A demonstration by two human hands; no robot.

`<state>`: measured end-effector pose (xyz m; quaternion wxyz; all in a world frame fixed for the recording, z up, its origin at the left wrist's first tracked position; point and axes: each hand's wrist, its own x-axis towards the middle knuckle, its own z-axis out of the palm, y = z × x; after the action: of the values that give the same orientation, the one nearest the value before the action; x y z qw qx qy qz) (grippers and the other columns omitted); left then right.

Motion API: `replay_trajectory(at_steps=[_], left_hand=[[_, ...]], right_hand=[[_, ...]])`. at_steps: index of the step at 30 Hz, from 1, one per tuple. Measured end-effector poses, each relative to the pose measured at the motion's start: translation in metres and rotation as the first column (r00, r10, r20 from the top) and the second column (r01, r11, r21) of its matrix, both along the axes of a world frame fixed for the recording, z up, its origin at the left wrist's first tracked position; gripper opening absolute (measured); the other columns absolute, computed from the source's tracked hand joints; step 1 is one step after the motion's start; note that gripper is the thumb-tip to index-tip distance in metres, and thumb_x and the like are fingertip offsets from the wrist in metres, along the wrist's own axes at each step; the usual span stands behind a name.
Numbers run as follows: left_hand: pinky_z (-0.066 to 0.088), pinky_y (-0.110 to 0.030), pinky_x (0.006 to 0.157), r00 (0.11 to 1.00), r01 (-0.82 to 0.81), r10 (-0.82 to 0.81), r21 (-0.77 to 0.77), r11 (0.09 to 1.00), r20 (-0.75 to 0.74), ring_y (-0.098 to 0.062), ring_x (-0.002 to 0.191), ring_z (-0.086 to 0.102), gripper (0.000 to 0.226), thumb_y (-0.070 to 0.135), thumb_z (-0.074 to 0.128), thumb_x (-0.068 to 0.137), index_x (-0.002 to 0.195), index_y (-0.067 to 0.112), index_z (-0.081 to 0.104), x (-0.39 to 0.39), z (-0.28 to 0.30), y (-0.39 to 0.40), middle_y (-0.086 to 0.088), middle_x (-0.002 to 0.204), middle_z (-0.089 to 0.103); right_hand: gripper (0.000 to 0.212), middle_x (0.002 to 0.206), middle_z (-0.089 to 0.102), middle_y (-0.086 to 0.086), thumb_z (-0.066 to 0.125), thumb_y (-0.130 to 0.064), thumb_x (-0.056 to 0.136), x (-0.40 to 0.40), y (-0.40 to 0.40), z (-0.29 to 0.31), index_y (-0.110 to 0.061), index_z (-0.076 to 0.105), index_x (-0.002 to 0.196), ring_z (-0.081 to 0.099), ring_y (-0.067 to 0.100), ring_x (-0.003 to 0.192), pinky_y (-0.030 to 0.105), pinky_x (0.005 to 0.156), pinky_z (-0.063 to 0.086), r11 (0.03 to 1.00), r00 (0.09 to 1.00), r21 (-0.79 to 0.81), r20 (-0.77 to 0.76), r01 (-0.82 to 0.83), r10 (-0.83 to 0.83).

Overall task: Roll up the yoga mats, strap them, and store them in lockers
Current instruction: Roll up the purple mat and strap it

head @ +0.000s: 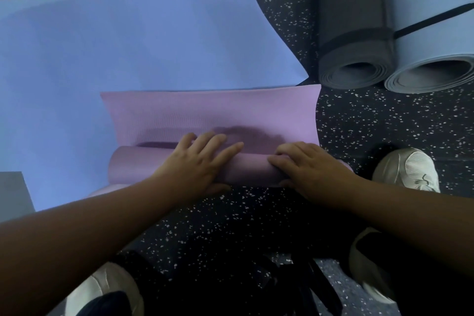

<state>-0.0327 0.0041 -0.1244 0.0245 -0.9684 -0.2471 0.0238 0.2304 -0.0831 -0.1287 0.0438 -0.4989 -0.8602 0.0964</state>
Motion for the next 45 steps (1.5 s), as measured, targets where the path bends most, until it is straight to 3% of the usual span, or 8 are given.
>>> replay_trajectory(at_steps=[11, 15, 18, 22, 28, 32, 38, 45], left_hand=[[0.03, -0.048, 0.096, 0.985, 0.096, -0.095, 0.002, 0.995, 0.143, -0.029, 0.118, 0.044, 0.057, 0.017, 0.037, 0.076, 0.132, 0.017, 0.049, 0.008, 0.004, -0.007, -0.011, 0.127, 0.059], [0.027, -0.05, 0.101, 0.997, 0.028, -0.031, 0.051, 0.998, 0.065, -0.027, 0.132, 0.036, 0.067, 0.021, 0.041, 0.077, 0.143, 0.014, 0.038, 0.007, -0.001, -0.006, -0.008, 0.143, 0.049], [0.024, -0.052, 0.105, 1.0, 0.016, -0.016, 0.082, 0.996, -0.007, -0.026, 0.136, 0.032, 0.087, 0.031, 0.066, 0.068, 0.146, 0.014, 0.032, 0.011, -0.004, 0.003, -0.007, 0.148, 0.043], [0.031, -0.056, 0.103, 0.999, 0.002, 0.002, 0.084, 0.996, -0.05, -0.029, 0.132, 0.045, 0.098, 0.044, 0.076, 0.062, 0.145, 0.014, 0.032, 0.021, 0.001, 0.021, -0.007, 0.145, 0.047], [0.037, -0.065, 0.096, 0.997, -0.052, 0.055, 0.051, 0.997, -0.057, -0.035, 0.127, 0.05, 0.07, 0.046, 0.05, 0.077, 0.138, 0.011, 0.047, 0.036, 0.01, 0.046, -0.011, 0.136, 0.055], [0.034, -0.058, 0.102, 1.0, -0.005, 0.001, 0.147, 0.989, 0.027, -0.034, 0.129, 0.048, 0.064, 0.033, 0.052, 0.078, 0.139, 0.014, 0.044, 0.036, 0.006, 0.042, -0.014, 0.141, 0.05], [0.022, -0.06, 0.105, 0.999, 0.032, -0.029, 0.186, 0.982, -0.016, -0.034, 0.137, 0.028, 0.11, 0.037, 0.08, 0.053, 0.148, 0.027, 0.026, 0.024, -0.007, 0.031, -0.013, 0.152, 0.029], [0.022, -0.062, 0.105, 1.0, 0.024, -0.026, 0.166, 0.986, 0.004, -0.034, 0.138, 0.029, 0.114, 0.034, 0.083, 0.049, 0.148, 0.026, 0.027, 0.025, -0.006, 0.031, -0.014, 0.152, 0.03]], right_hand=[[0.046, 0.093, 0.062, 0.011, 0.036, -0.04, 0.087, 0.005, 0.026, 0.013, -0.014, 0.069, 0.105, 0.061, 0.032, 0.081, 0.039, 0.065, 0.051, 0.968, 0.961, -0.031, 0.13, 0.248, -0.243], [0.048, 0.126, 0.047, 0.006, 0.027, -0.046, 0.098, 0.002, 0.043, 0.026, -0.017, 0.05, 0.128, 0.041, 0.026, 0.118, 0.04, 0.092, 0.037, 0.907, 0.897, -0.166, 0.295, 0.387, -0.329], [0.04, 0.128, 0.047, 0.006, 0.033, -0.037, 0.1, 0.001, 0.048, 0.028, -0.015, 0.05, 0.128, 0.04, 0.026, 0.117, 0.04, 0.094, 0.038, 0.887, 0.894, -0.163, 0.207, 0.432, -0.398], [0.036, 0.11, 0.06, 0.011, 0.041, -0.027, 0.086, 0.001, 0.033, 0.023, -0.007, 0.062, 0.107, 0.049, 0.028, 0.094, 0.039, 0.072, 0.05, 0.94, 0.939, 0.065, 0.059, 0.336, -0.34], [0.074, 0.15, 0.035, 0.014, 0.041, -0.04, 0.082, 0.004, 0.001, 0.004, 0.0, 0.035, 0.144, 0.032, 0.029, 0.138, 0.042, 0.111, 0.025, 0.977, 0.968, -0.04, 0.146, 0.212, -0.204], [0.088, 0.156, 0.024, 0.014, 0.041, -0.045, 0.075, 0.007, 0.009, 0.006, -0.003, 0.02, 0.149, 0.024, 0.03, 0.143, 0.044, 0.115, 0.021, 0.972, 0.953, -0.064, 0.217, 0.228, -0.209], [0.078, 0.149, 0.035, 0.017, 0.052, -0.025, 0.07, 0.01, 0.007, 0.011, -0.001, 0.035, 0.143, 0.032, 0.035, 0.138, 0.048, 0.114, 0.027, 0.993, 0.983, -0.034, 0.149, 0.109, -0.103], [0.034, 0.082, 0.056, -0.006, 0.042, -0.032, 0.078, 0.024, -0.049, -0.001, -0.03, 0.063, 0.104, 0.053, 0.014, 0.075, 0.024, 0.058, 0.049, 0.835, 0.864, -0.251, -0.008, -0.489, 0.504]])
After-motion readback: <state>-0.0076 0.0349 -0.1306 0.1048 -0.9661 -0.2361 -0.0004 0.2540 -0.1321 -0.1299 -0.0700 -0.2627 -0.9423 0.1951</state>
